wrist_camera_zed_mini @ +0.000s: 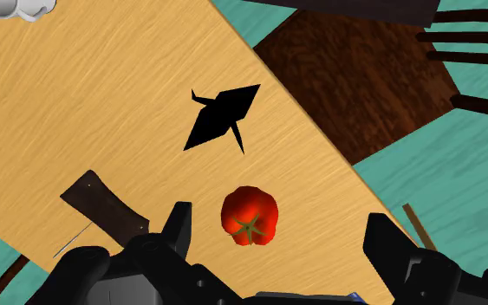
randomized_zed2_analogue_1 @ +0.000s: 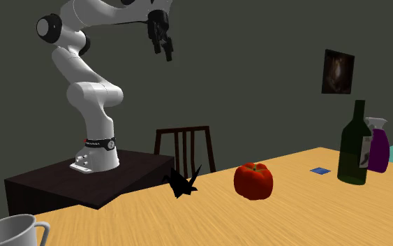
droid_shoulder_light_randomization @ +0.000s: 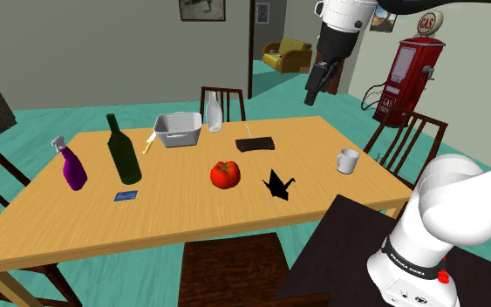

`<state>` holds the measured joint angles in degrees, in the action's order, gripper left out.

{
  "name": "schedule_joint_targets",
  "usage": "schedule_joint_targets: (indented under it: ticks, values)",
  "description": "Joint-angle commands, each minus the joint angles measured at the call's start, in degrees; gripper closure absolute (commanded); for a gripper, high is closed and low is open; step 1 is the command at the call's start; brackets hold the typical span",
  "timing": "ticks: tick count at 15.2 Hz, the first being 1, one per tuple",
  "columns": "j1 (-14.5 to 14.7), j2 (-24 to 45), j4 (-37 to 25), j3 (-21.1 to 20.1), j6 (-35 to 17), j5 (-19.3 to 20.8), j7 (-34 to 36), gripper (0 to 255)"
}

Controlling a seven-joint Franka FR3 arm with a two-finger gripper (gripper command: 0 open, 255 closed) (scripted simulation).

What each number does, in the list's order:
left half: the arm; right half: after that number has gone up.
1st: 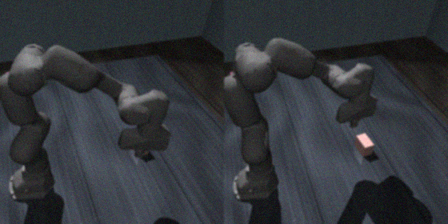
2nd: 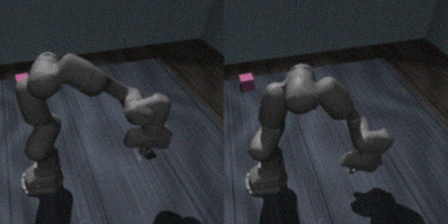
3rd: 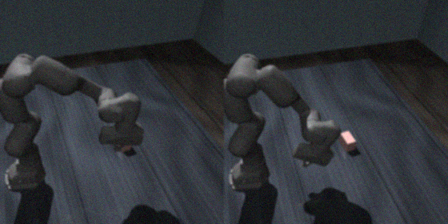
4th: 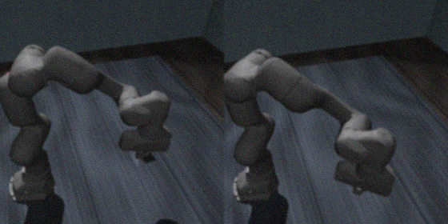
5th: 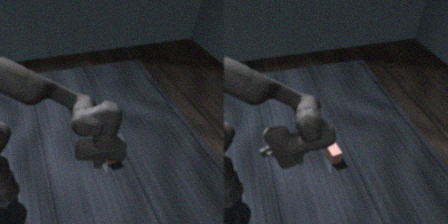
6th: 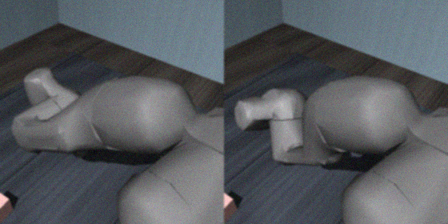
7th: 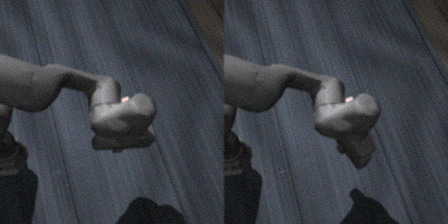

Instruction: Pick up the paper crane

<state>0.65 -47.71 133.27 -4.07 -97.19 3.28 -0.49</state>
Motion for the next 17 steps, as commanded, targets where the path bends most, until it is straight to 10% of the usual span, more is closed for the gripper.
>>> schedule_joint_targets:
  ticks: [1, 17]
  values:
    - [0.0, 0.0, 0.0, 0.0, 0.0, 0.0, 0.0, 0]
    - [3.3, 14.9, 16.5, 13.5, -24.9, 7.7, -27.1, 0]
